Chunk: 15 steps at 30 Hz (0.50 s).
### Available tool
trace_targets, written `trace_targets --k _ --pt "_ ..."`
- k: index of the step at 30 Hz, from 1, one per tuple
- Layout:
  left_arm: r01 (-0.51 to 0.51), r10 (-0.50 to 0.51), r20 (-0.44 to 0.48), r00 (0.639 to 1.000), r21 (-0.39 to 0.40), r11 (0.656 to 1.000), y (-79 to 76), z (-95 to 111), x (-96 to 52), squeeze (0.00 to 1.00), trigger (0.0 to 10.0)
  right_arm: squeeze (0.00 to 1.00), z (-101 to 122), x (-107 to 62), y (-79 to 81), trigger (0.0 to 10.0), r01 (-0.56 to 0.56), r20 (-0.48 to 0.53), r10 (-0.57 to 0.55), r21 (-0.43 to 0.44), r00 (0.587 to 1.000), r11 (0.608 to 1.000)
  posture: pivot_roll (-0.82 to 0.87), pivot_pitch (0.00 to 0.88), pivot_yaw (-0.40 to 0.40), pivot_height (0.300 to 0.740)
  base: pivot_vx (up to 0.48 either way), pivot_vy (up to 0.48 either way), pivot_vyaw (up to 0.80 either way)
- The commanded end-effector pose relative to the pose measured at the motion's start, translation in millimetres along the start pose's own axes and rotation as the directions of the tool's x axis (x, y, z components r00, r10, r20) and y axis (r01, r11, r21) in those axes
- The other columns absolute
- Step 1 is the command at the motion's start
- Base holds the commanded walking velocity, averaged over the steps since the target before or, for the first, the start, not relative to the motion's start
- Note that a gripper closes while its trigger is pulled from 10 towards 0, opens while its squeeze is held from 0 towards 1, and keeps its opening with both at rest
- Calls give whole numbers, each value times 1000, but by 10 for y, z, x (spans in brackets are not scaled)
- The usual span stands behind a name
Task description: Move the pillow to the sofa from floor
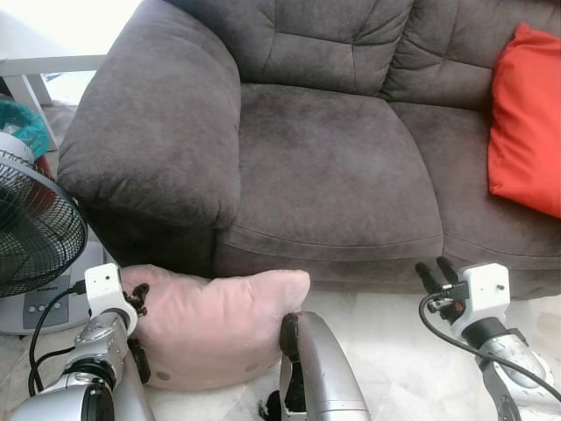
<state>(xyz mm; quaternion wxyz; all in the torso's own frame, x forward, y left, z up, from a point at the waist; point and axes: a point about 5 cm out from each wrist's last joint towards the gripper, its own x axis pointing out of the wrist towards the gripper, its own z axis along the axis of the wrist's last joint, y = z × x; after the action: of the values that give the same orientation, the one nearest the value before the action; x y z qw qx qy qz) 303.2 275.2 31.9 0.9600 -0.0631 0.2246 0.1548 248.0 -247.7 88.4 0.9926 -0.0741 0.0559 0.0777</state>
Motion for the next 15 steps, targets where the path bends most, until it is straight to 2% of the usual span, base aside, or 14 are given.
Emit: trace_targets --k 1,15 --pt "-1 0 -49 999 -17 1000 4 -95 -13 0 0 0 31 -41 -92 10000 20 -4 -20 -20 1000 1000 -114 127 -262 469 0 0 0" --pt "3 -5 -50 999 -31 1000 27 -122 -24 0 0 0 18 -11 -77 10000 14 -10 -14 -19 1000 1000 -100 125 -263 469 0 0 0"
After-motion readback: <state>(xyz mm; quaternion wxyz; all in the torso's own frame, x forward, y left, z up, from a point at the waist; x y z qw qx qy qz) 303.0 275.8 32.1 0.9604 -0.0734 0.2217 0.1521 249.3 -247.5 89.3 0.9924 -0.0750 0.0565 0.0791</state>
